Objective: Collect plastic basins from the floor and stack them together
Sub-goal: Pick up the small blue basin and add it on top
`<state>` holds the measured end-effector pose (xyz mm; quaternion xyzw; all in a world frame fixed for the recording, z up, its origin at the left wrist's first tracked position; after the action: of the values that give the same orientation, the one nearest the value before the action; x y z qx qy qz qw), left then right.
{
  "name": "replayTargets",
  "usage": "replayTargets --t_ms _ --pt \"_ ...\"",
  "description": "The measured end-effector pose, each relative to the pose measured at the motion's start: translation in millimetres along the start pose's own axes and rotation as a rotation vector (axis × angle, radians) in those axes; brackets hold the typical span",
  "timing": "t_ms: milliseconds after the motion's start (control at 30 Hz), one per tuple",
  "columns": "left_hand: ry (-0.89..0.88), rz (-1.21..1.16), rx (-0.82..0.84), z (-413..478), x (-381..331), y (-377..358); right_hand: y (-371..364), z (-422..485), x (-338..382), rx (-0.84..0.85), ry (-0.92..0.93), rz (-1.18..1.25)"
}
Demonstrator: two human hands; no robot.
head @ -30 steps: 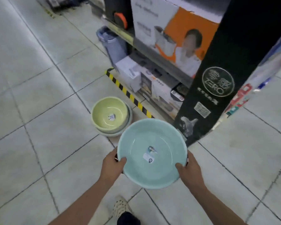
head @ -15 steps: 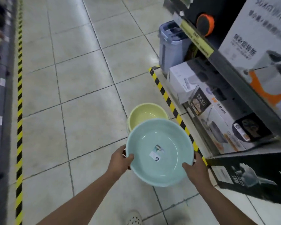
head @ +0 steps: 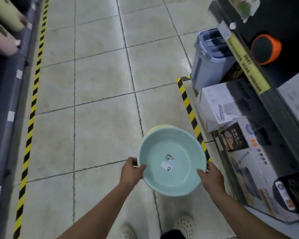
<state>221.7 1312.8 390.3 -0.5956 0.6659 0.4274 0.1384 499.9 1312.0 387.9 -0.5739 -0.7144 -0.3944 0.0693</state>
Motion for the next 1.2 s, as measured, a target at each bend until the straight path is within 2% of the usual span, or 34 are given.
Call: replayTargets --t_ms 100,333,533,700,967,1133,1200 --pt "0.034 0.002 -0.056 34.0 5.6 -8.7 -15.4 30.7 11.4 -0.018 -0.034 -0.006" --pt "0.159 -0.283 -0.003 119.9 40.2 -42.0 -61.2 109.6 12.6 -0.069 -0.214 0.207" --pt "0.158 -0.227 0.002 193.9 89.2 -68.6 -106.5 175.0 -18.1 -0.071 -0.255 0.304" --pt "0.086 -0.143 0.034 225.2 109.2 -92.4 -130.4 204.8 -58.6 -0.135 -0.312 0.32" --pt "-0.057 0.096 0.053 250.9 145.8 -91.9 -161.0 220.4 -103.8 -0.062 -0.228 0.168" --pt "-0.137 0.124 0.058 255.6 153.3 -96.4 -171.4 229.6 -105.6 -0.12 -0.074 0.022" --pt "-0.18 0.138 0.074 261.1 156.3 -100.0 -173.8 235.4 -108.4 -0.109 -0.078 -0.004"
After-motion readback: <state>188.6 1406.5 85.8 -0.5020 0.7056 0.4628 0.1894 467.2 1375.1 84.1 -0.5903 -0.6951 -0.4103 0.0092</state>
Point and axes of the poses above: each hand's wrist, its own z-axis towards the middle knuckle, its own y-axis out of the back of the hand, x = y × z, the point moved 1 cm from there along z, towards the middle knuckle, and after that the axes turned 6 degrees about -y, right-handed, at the moved point
